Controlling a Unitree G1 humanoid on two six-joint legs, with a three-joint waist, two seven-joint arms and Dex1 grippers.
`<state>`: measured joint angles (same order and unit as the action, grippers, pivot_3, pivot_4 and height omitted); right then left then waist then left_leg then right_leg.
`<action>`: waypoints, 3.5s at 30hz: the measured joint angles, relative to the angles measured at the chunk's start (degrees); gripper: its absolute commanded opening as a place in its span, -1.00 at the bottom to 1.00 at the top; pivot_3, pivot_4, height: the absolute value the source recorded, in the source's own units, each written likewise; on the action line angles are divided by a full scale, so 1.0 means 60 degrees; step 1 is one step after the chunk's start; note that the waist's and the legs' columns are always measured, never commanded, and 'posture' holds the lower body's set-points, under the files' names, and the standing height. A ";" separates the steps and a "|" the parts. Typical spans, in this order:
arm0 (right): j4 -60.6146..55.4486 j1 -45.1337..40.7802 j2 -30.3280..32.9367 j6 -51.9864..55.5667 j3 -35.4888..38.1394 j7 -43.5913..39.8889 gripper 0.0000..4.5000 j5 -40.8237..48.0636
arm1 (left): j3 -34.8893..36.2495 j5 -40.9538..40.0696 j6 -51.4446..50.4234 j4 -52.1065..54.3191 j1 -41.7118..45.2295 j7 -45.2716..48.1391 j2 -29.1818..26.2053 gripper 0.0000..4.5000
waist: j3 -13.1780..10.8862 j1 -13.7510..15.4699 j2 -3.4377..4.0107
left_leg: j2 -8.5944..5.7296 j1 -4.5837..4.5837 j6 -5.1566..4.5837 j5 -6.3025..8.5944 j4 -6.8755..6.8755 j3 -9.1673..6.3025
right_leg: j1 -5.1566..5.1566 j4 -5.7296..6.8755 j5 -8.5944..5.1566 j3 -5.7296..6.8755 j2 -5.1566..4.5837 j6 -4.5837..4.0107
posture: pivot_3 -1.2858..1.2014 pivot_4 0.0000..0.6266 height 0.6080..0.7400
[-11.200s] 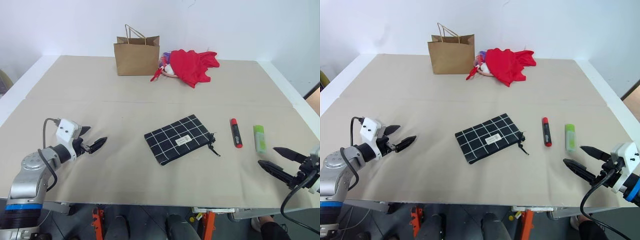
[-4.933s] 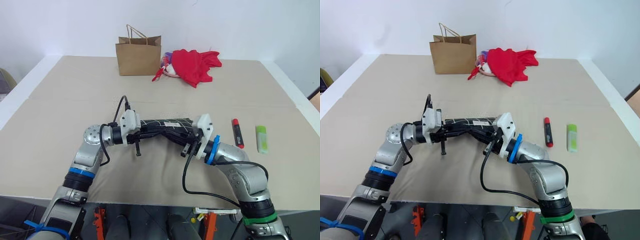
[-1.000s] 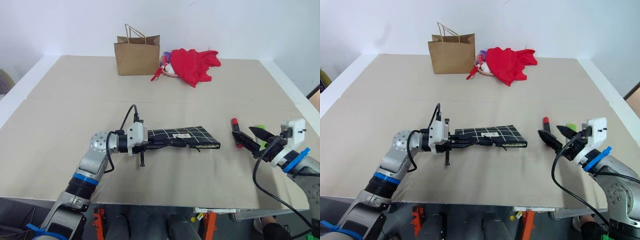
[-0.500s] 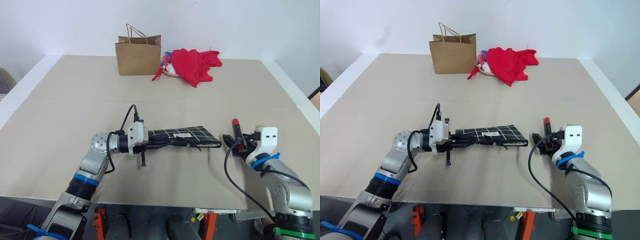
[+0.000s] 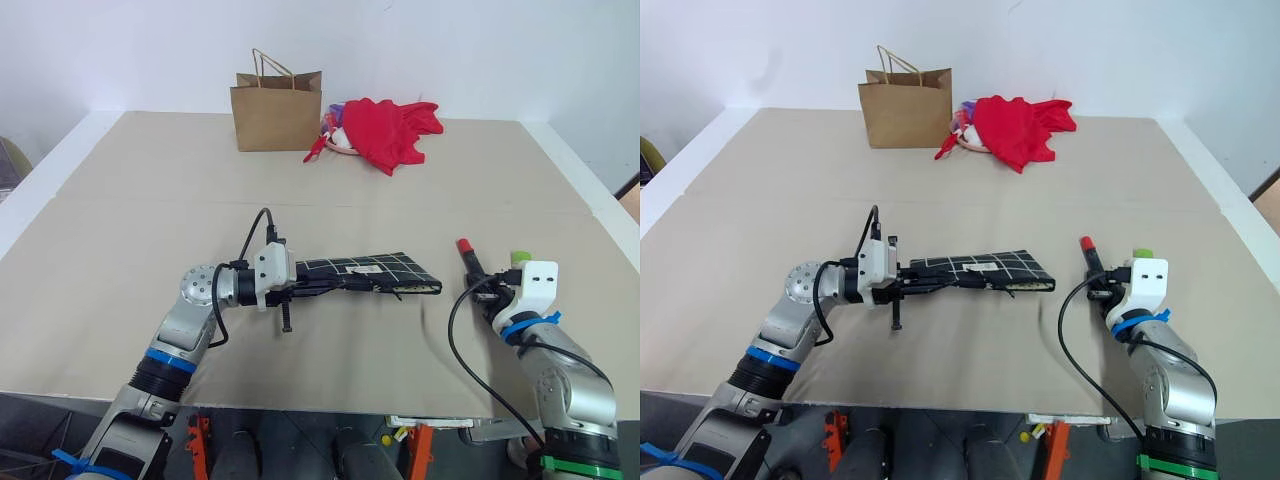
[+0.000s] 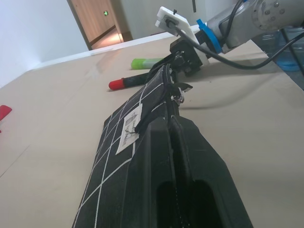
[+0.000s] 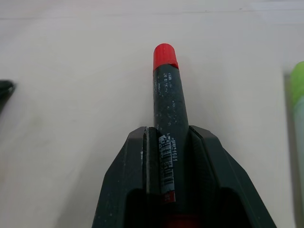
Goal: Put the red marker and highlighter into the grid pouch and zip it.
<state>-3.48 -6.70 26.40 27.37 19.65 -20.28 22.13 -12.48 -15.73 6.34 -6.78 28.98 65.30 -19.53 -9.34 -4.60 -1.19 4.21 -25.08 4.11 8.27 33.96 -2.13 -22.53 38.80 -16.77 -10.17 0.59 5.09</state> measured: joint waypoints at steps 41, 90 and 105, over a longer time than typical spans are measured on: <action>-0.1756 0.2152 0.5238 0.0867 0.0817 -0.8015 -0.72 0.2549 | -0.0071 -0.0196 -0.0107 0.0096 0.0067 0.0252 0.0040 -1.00 | -0.0044 0.0020 0.0028 | -0.0040 -0.0010 -0.0003 0.0002 0.0041 -0.0062 | 0.0042 -0.0003 -0.0020 0.0019 -0.0018 0.0021 | 0.03 -0.52 1.00; 0.0230 0.1384 0.3876 0.0855 0.2424 -0.5797 0.99 0.2135 | -0.0386 -0.0172 -0.0101 0.0228 -0.0076 0.0232 0.0096 -1.00 | -0.0040 -0.0012 0.0045 | -0.0050 -0.0003 -0.0005 0.0001 0.0059 -0.0091 | 0.0062 0.0000 -0.0019 0.0051 -0.0027 0.0017 | 0.03 -0.52 1.00; 0.1096 0.0146 0.1148 0.0242 0.1367 -0.0120 0.99 -0.0384 | -0.0393 -0.0122 -0.0090 0.0108 0.0071 0.0222 0.0147 -1.00 | -0.0033 0.0043 0.0069 | -0.0055 -0.0009 -0.0005 0.0001 0.0035 -0.0097 | 0.0060 0.0001 -0.0027 0.0052 -0.0028 0.0014 | 0.03 -0.52 1.00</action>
<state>3.09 -5.82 33.29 28.82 27.85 -21.00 19.82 -14.84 -16.46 5.80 -6.14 29.40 66.63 -18.65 -9.53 -4.34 -0.78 3.88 -25.13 4.08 8.28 34.17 -2.71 -22.17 38.81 -16.93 -9.86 0.42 5.18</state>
